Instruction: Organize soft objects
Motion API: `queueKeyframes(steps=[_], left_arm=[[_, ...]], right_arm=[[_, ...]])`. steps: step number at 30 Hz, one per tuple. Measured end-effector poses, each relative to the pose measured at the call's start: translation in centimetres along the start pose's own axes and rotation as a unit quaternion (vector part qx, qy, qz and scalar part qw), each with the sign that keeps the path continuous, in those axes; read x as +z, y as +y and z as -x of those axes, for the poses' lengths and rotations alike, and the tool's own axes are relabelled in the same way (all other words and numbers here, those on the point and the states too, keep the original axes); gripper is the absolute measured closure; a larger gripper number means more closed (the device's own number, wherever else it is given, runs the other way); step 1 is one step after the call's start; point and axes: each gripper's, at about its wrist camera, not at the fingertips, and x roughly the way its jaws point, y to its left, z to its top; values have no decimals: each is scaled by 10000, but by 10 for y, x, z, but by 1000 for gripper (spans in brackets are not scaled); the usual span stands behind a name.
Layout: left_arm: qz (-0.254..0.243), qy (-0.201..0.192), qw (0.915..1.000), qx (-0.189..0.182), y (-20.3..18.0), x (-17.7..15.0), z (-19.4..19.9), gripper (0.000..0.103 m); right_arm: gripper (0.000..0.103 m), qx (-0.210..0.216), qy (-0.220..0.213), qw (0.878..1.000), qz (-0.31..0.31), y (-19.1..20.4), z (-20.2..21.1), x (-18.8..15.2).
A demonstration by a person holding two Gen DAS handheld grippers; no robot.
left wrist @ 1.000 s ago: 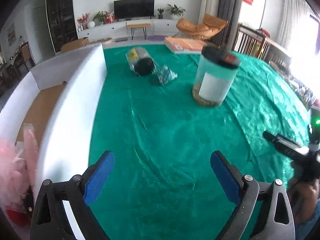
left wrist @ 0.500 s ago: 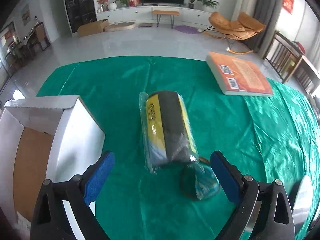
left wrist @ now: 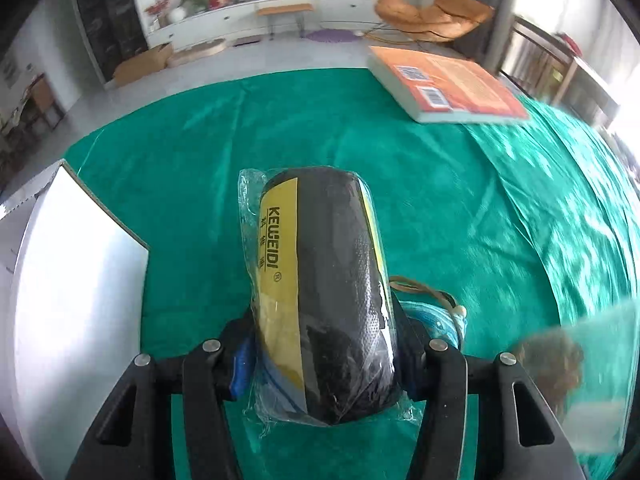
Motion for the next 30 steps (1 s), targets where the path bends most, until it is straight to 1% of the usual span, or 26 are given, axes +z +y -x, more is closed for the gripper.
queueKeyframes(steps=[1,2,4,5,7,9,10,11,13,16,18,20,22,23,24,25,26,27,28,30], left_arm=[[-142,36,9998,-122,-6,-10,8,48],[-138,121,9992,-349,-8,-22,16,48],[40,264,9969,-735,-6,-51,35,48],[84,310,9959,-846,-5,-69,47,48],[131,432,9948,-915,-8,-111,71,48],[250,594,9915,-1131,-11,-153,91,48],[306,561,9914,-1141,-14,-171,101,48],[348,478,9931,-1015,-16,-186,110,48],[537,283,9960,-660,-17,-204,122,46],[849,-38,9959,-322,-10,-215,124,42],[839,-96,9962,-224,-9,-217,118,39],[685,-119,9976,-64,-10,-213,110,36],[532,-116,9985,109,-12,-211,101,25],[487,-113,9986,185,-13,-212,98,23],[469,-114,9986,226,-13,-212,93,19],[502,-217,9982,233,-16,-209,88,12],[547,-257,9978,262,-14,-210,86,9],[605,-300,9973,286,-11,-210,84,3],[651,-348,9968,301,-9,-211,82,0],[639,-518,9961,317,-7,-213,83,0]], right_arm=[[12,-8,5,10000,11,1,0,0],[12,-3,3,10000,15,1,0,0],[12,37,-13,10000,-6,0,1,-1],[12,64,-24,10000,-28,-1,2,-1],[12,99,-37,9999,-59,-2,2,-1],[12,86,-31,9999,-46,-2,2,-1],[12,62,-21,10000,-23,-2,2,-1],[12,33,-9,10000,4,-1,2,-1],[12,-17,12,10000,54,1,1,-1],[12,-51,26,9999,94,2,1,-1],[12,-52,27,9999,100,2,1,-2],[12,-53,25,9999,99,3,1,-2],[12,-59,26,9999,100,3,1,-2],[12,-63,28,9999,105,3,1,-2],[12,-76,34,9999,118,3,1,-2],[12,-89,38,9999,132,4,1,-2],[12,-98,42,9998,142,4,1,-2],[12,-102,43,9998,147,4,1,-2],[12,-101,43,9998,149,4,1,-2],[12,-103,44,9998,151,4,1,-2]])
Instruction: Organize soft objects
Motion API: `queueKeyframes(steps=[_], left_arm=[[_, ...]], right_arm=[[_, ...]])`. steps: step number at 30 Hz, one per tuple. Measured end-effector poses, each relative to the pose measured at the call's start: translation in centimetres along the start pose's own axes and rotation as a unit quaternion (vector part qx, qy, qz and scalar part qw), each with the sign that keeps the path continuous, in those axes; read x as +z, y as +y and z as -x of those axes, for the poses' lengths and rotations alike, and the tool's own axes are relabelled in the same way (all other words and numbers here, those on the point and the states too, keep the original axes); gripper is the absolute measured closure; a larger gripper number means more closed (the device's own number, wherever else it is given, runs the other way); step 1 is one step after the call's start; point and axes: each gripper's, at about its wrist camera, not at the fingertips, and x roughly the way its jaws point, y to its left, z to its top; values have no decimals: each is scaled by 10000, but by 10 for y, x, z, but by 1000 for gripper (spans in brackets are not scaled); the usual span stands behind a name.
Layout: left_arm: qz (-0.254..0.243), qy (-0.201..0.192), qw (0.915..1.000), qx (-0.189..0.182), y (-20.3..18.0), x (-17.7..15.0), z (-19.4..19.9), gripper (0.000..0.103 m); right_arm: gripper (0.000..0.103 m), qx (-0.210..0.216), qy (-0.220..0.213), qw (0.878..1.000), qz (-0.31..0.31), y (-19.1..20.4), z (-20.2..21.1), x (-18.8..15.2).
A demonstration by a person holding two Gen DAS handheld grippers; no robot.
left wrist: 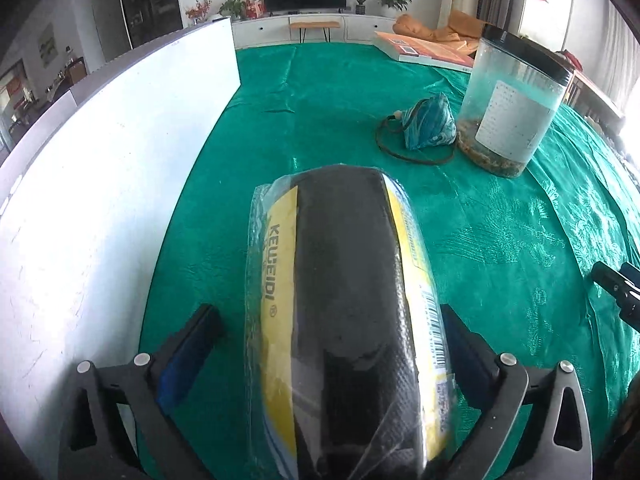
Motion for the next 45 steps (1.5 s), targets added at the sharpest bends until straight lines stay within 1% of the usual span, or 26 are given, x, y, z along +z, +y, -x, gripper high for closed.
queueKeyframes(steps=[4,10,45], left_arm=[[3,-124,9999,30,-2,-3,0,0],[-4,-129,9999,23,-1,-6,1,0],[-3,-130,9999,21,-1,-6,1,0]], right_arm=[[12,-13,2,10000,10,0,0,0],[10,-3,24,10000,34,1,0,0],[10,-3,23,10000,41,1,0,0]])
